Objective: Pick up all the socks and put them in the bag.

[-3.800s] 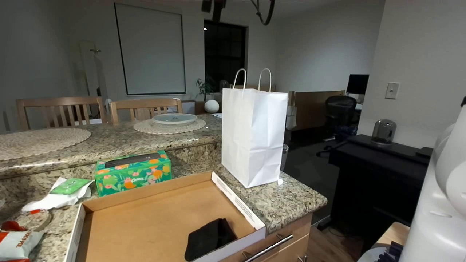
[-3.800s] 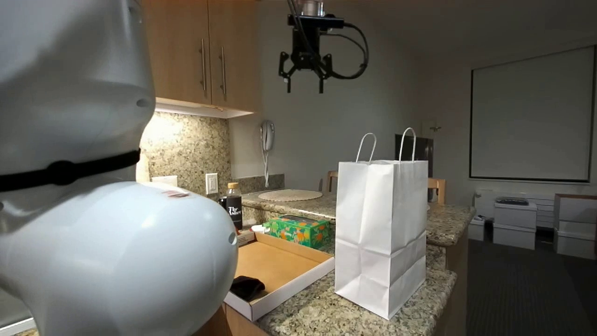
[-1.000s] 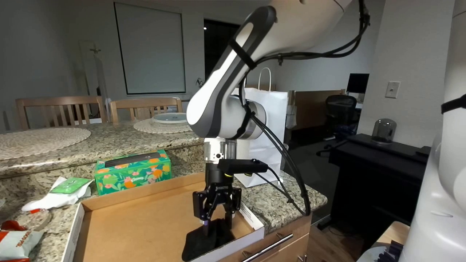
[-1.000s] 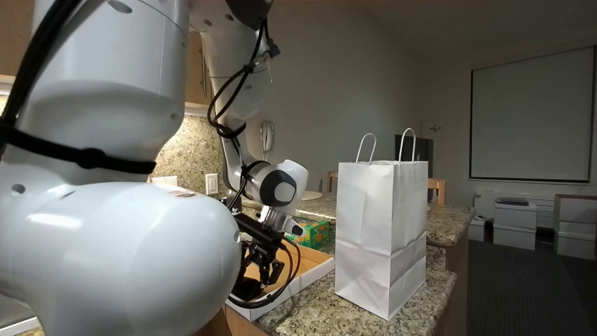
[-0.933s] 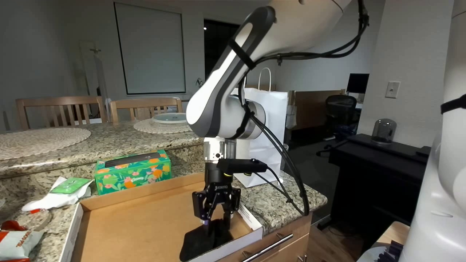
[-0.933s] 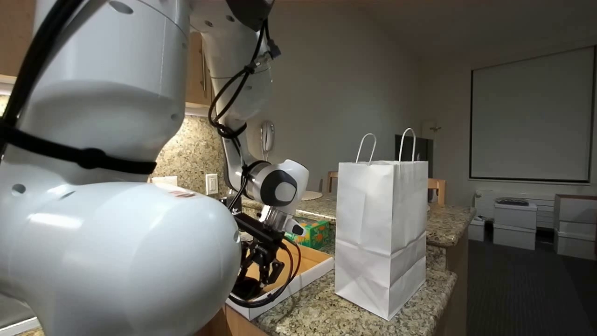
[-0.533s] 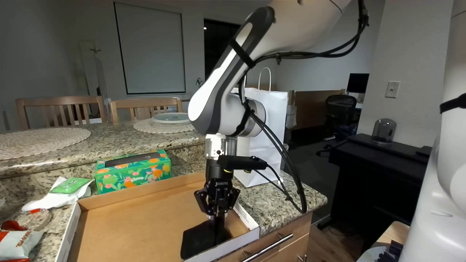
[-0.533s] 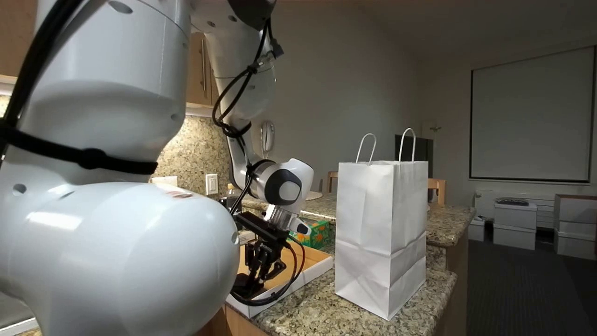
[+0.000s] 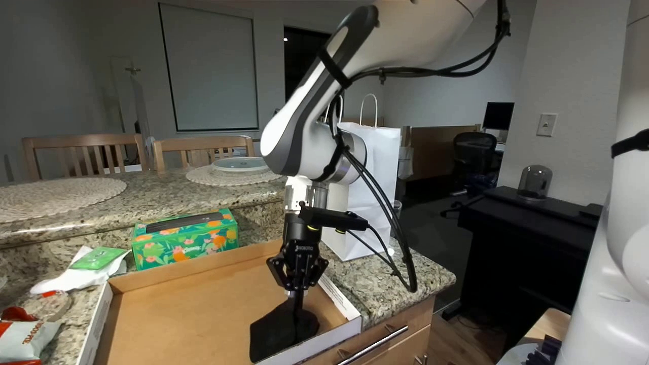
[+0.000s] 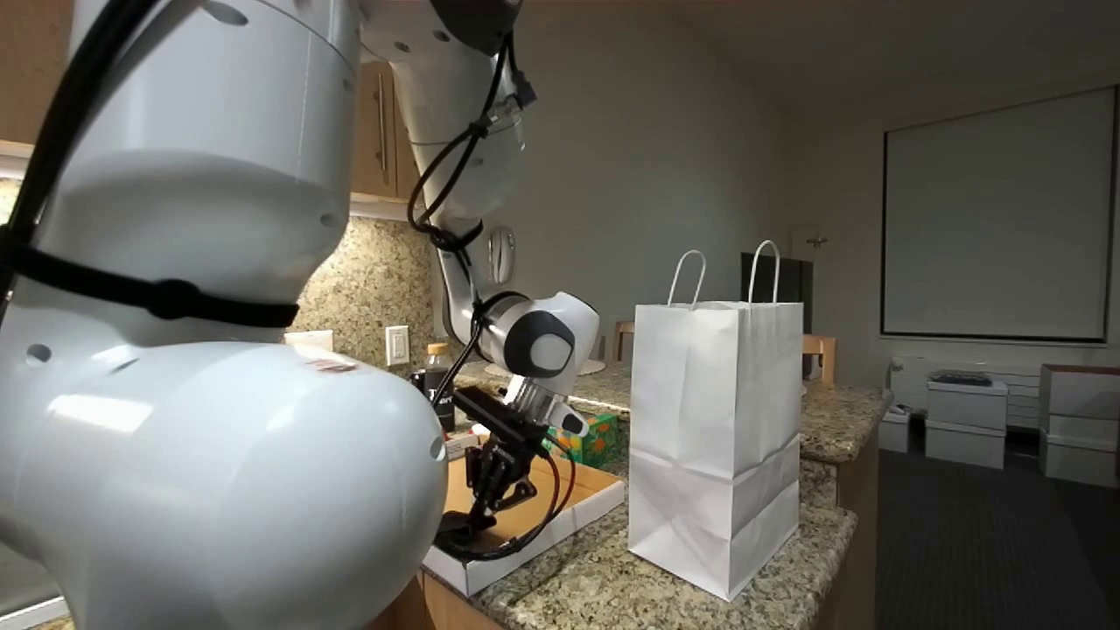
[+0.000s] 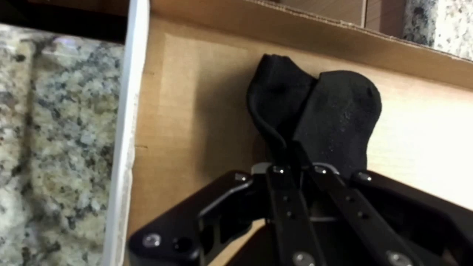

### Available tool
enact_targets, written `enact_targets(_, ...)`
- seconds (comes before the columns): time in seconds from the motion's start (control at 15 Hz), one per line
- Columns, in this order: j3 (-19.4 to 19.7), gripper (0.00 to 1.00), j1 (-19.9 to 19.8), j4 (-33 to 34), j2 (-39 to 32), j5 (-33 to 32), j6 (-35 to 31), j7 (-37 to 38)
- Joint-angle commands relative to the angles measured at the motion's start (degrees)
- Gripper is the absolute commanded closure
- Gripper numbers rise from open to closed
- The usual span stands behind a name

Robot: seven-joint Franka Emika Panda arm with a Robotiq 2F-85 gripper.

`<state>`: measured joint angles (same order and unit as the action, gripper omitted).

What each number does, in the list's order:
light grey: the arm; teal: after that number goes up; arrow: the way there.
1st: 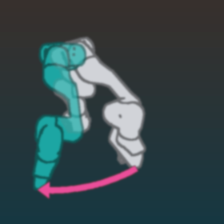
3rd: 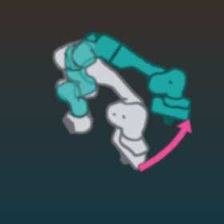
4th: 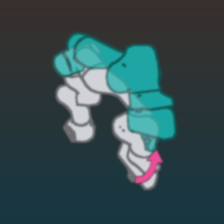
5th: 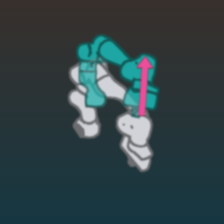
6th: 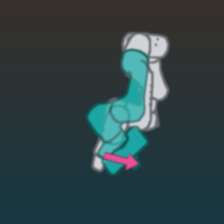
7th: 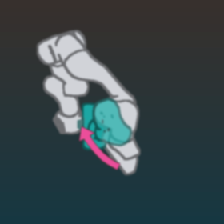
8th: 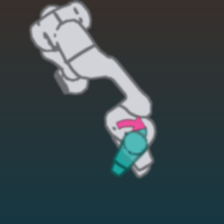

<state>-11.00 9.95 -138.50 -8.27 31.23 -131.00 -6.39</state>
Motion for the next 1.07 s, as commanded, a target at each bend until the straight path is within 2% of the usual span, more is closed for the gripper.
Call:
enact_targets(0.0, -0.15, 0.89, -0.69, 3.80, 5.60, -4.10, 6.75, -1.50)
enact_targets(0.33, 0.17, 0.89, 0.28, 16.14, 12.68, -15.40, 19.76, -3.03)
enact_targets(0.47, 0.80, 0.93, 0.35, 21.68, 11.21, -14.02, 27.72, -8.00)
enact_targets(0.53, 1.06, 0.66, 0.38, 23.03, 10.32, -12.96, 30.61, -10.26)
enact_targets(0.67, 1.35, 0.65, 0.33, 22.44, 9.50, -10.85, 33.91, -13.75)
enact_targets(0.8, 0.80, 0.53, 0.63, 20.27, 7.22, -9.91, 33.38, -15.61)
enact_targets(0.87, 0.24, 0.47, 0.90, 18.44, 6.50, -10.13, 30.34, -14.69)
enact_targets(1.0, -1.00, 0.34, 2.00, 14.09, 5.64, -11.64, 18.42, -10.26)
